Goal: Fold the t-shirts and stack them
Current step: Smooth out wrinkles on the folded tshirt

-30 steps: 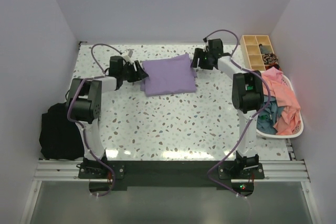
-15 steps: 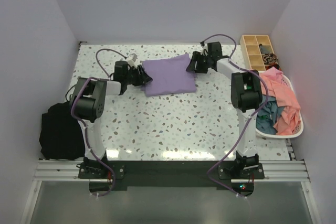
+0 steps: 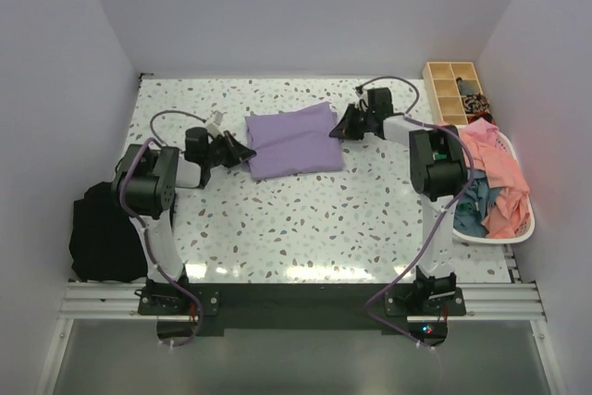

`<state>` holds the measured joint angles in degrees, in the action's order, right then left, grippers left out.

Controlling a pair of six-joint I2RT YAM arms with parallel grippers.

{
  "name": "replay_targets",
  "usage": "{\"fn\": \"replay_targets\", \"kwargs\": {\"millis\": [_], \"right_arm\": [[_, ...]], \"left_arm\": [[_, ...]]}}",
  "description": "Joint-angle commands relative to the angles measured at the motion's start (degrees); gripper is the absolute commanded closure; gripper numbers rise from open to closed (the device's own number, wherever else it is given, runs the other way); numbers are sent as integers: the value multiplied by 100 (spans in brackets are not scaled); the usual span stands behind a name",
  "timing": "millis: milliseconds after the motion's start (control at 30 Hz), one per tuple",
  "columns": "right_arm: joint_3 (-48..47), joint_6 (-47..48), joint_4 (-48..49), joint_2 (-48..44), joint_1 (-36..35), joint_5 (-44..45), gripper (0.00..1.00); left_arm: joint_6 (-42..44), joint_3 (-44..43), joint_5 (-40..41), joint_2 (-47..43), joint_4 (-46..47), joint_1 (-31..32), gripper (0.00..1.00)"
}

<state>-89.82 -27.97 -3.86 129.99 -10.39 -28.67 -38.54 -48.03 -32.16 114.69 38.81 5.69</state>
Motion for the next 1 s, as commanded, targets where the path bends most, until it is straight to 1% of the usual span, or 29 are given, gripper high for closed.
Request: {"fn": "replay_targets", "kwargs": {"millis": [0,33,67,100,133,167,200,233,267,300,333,367,400,433,467,500,533,567,633,667,733,800,967], "right_arm": [[606,-183,-168,-272,81,651,100],[641,-165,-220,-342,90,730,100],[702,-122,-212,-361,81,731,100],[703,-113,-212,-369,81,670,100],[685,-95,-238,-352,90,600,100],[642,-60,-273,-343,90,468,99],[633,-60,-291,-343,81,406,91],[624,-51,-291,-352,90,319,82],[632,-42,-265,-378,90,231,69],[659,-25,-247,-422,90,212,62],[694,-7,-230,-466,90,195,56],[755,62,-203,-605,90,177,51],[799,98,-212,-694,90,203,49],[834,124,-221,-790,81,238,48],[887,168,-273,-1018,90,317,48],[905,203,-326,-1107,81,474,48],[905,230,-387,-1212,90,563,48],[922,291,-492,-1300,81,633,48],[957,327,-589,-1581,81,774,48],[1019,362,-616,-1661,90,792,48],[1089,397,-634,-1889,81,801,47],[1125,441,-669,-2004,81,836,47],[1028,485,-643,-1890,81,854,47]], "left_arm": [[-645,732,-334,-334,1338,-568,100],[-715,812,-387,-325,1653,-569,100],[-768,856,-509,-273,1735,-726,100],[-760,822,-571,-246,1744,-719,100],[-786,796,-720,-211,1797,-710,98],[-830,769,-808,-132,1867,-701,93],[-882,725,-879,-105,1963,-710,86],[-970,708,-975,-88,2103,-710,70],[-988,699,-994,-96,2139,-701,66],[-997,690,-994,-131,2140,-701,63],[-945,698,-985,-175,2096,-701,58],[-866,699,-985,-323,2026,-693,56],[-770,672,-924,-429,1895,-684,54],[-621,646,-802,-552,1372,-658,51],[-175,602,-426,-823,1027,-614,50],[73,445,-222,-922,658,-518,49],[327,313,23,-1001,-146,-412,48],[713,199,443,-1071,-459,-263,48],[936,-4,763,-1055,-969,-139,41],[936,-39,999,-1002,-1015,-52,38],[954,-48,1185,-932,-1076,10,34],[1015,-171,1335,-809,-1330,107,34],[1130,-233,2090,-773,-1674,318,33]]}}
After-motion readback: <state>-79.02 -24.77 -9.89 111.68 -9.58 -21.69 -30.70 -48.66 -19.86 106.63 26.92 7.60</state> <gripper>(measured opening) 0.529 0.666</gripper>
